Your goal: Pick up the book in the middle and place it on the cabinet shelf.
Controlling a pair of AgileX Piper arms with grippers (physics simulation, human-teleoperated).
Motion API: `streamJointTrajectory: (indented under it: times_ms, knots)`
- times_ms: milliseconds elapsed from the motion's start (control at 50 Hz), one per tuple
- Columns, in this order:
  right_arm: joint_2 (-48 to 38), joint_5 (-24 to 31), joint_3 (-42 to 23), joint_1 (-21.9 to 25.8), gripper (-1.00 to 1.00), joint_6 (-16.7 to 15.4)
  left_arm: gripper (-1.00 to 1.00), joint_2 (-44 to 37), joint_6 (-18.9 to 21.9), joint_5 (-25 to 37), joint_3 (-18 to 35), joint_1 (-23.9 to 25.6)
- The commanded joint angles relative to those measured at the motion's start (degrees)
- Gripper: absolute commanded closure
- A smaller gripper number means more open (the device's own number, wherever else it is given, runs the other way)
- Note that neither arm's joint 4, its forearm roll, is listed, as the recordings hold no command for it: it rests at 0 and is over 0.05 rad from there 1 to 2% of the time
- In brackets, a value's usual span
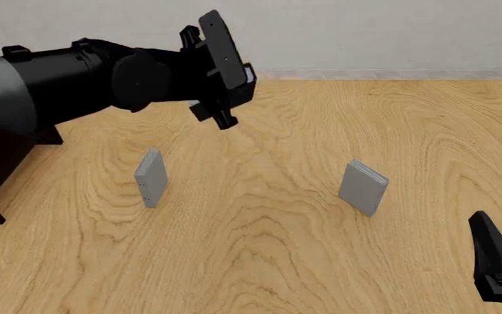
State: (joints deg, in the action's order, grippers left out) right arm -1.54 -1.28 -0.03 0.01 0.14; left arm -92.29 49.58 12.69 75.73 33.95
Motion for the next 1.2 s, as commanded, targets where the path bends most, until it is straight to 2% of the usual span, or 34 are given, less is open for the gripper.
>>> streamJointTrajectory:
  times_ms: [20,220,240,620,640,700,800,980,1140,1160,1200]
  knots:
    - [-0.01,0.0,0.0,0.0,-1.0,0.02,1.0,1.87,0.61,-0.98,0.36,-3.05]
    - [-0.01,0.0,0.0,0.0,-1.0,0.01,1.0,2.36,0.8,-0.62,1.04,-5.52]
    - [-0.01,0.0,0.0,0.0,-1.0,0.01,1.0,2.75,-0.22,0.12,1.49,-5.2]
    - [0.0,0.0,0.0,0.02,-1.0,0.0,1.0,2.51,1.5,-1.55,2.27,-10.17]
    - [-0.02,-0.01,0.0,0.01,-1.0,0.0,1.0,1.7,3.24,-2.62,2.0,-11.88]
    - [0.0,0.0,0.0,0.0,-1.0,-0.01,1.0,1.14,3.7,-3.24,2.35,-13.72]
    - [-0.01,-0.01,0.0,0.0,-1.0,0.0,1.0,1.64,4.95,-4.55,0.31,-14.72]
    - [-0.01,0.0,0.0,0.0,-1.0,-0.02,1.0,2.39,5.68,-4.83,0.37,-17.57]
    - [-0.02,-0.01,0.0,0.01,-1.0,0.01,1.0,6.43,8.7,-6.91,-4.19,-18.57]
    - [-0.03,-0.02,0.0,0.0,-1.0,0.0,1.0,8.08,11.77,-9.36,-7.87,-17.79]
    - [-0.01,-0.01,0.0,0.02,-1.0,0.0,1.0,8.73,10.8,-8.78,-7.76,-17.6]
